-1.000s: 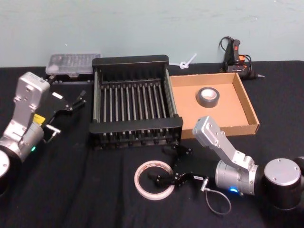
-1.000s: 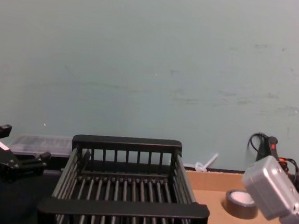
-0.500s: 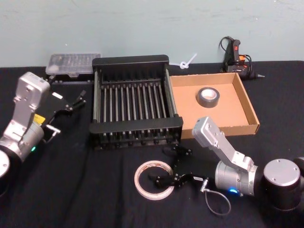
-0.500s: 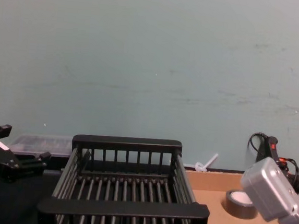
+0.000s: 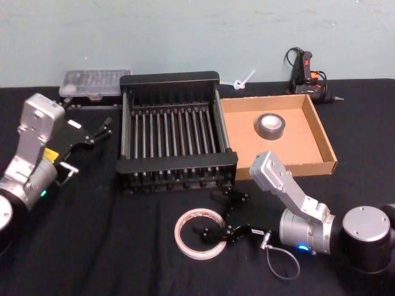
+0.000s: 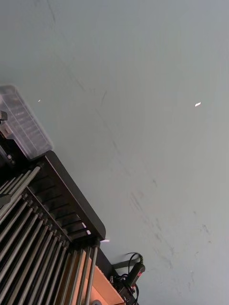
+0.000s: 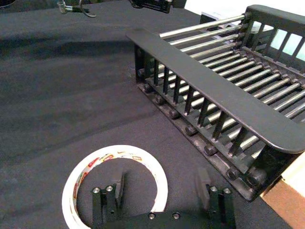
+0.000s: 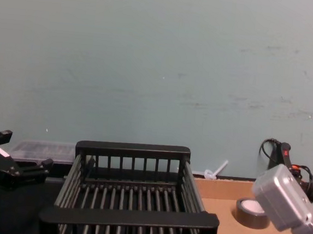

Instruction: Pick up the white tape and place it into the black box , Pick up the silver tape and place it into the brown box.

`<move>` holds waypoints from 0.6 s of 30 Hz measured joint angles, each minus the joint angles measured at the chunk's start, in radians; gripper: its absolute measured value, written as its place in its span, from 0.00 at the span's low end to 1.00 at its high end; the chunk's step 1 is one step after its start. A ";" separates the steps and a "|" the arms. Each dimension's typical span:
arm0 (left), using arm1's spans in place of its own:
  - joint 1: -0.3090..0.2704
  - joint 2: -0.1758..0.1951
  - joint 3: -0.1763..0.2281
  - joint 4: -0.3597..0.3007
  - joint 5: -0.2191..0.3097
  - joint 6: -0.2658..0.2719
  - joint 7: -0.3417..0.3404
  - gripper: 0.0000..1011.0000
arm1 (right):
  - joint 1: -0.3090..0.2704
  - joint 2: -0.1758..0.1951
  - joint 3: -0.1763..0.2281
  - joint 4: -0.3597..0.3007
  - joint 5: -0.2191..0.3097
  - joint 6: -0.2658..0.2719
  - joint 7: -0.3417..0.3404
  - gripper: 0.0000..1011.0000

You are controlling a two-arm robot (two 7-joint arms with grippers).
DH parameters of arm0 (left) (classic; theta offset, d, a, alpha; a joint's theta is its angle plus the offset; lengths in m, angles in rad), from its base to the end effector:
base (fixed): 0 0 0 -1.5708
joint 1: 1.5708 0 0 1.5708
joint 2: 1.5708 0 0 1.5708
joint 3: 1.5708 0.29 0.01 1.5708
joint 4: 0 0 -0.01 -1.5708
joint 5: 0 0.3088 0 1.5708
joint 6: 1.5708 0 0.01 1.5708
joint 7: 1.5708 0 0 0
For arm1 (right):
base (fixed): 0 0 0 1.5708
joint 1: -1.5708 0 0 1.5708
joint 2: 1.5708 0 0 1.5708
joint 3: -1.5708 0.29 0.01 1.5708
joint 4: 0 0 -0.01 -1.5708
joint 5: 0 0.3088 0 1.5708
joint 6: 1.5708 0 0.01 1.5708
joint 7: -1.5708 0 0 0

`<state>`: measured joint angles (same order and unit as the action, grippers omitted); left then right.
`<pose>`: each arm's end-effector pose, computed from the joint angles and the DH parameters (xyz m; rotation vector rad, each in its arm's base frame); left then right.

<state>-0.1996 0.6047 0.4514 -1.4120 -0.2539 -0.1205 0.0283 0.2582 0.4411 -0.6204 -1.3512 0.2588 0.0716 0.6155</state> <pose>0.3581 0.0827 -0.3022 0.3045 -0.2851 1.2480 0.3563 0.0098 -0.3337 -0.3928 0.0568 -0.4834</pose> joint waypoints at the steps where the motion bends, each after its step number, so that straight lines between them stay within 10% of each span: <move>1: 0.000 0.000 0.000 0.000 0.000 0.000 0.000 0.99 | 0.000 0.000 0.000 0.000 0.000 0.000 0.000 0.96; 18: 0.000 0.000 0.000 0.000 0.000 0.000 0.000 0.99 | 0.000 0.000 0.000 0.000 0.000 -0.001 0.000 0.49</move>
<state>-0.1995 0.6047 0.4514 -1.4120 -0.2539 -0.1206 0.0282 0.2583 0.4411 -0.6201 -1.3513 0.2588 0.0707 0.6156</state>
